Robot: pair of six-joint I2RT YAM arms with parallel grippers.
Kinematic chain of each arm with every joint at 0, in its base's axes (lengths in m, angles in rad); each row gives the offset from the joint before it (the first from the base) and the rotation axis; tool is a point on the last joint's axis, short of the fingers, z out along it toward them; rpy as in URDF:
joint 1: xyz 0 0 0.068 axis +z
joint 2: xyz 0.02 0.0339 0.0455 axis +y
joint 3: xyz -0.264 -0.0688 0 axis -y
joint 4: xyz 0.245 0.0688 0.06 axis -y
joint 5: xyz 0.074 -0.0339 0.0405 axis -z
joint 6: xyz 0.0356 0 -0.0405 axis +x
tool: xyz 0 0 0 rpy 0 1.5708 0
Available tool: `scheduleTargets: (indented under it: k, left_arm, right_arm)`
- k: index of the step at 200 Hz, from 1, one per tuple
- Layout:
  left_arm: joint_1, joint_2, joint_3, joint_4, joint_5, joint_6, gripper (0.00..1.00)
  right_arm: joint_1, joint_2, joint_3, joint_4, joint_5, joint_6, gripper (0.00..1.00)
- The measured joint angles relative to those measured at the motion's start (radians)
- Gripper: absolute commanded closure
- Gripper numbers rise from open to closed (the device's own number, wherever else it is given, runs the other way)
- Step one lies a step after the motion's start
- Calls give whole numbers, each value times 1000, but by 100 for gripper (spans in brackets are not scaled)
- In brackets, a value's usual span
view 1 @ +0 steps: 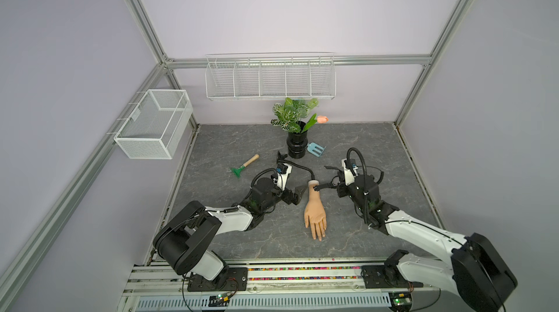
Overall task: Take off the watch
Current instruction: Take off the watch from the hand, then place the watch at the center of the board.
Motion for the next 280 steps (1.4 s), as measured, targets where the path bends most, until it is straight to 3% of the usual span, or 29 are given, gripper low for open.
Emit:
scheduleTargets:
  k: [26,61,96,133,180,241,261,280]
  left_arm:
    - [0,0,1,-3,6,-1,1]
    - [0,-15,8,-36,23,0,1]
    - [0,-34,17,-55,51,-1,1]
    - [0,-57,22,-97,81,0,1]
    - [0,-96,21,-116,84,8,1]
    - [0,-114,-5,-127,79,19,1]
    - [0,-117,-13,-127,73,19,1]
    - [0,-126,-21,-128,66,21,1]
  right_arm:
    - [-69,-74,68,-159,-34,20,92]
    - [-209,-64,266,-435,-204,72,93]
    - [-349,74,521,-663,-354,154,93]
    - [-501,319,710,-843,-477,236,93]
    - [-525,617,907,-1044,-457,278,93]
    - [-526,844,974,-1138,-371,312,91]
    - [-526,903,991,-1153,-353,328,85]
    - [-526,918,998,-1155,-327,347,70]
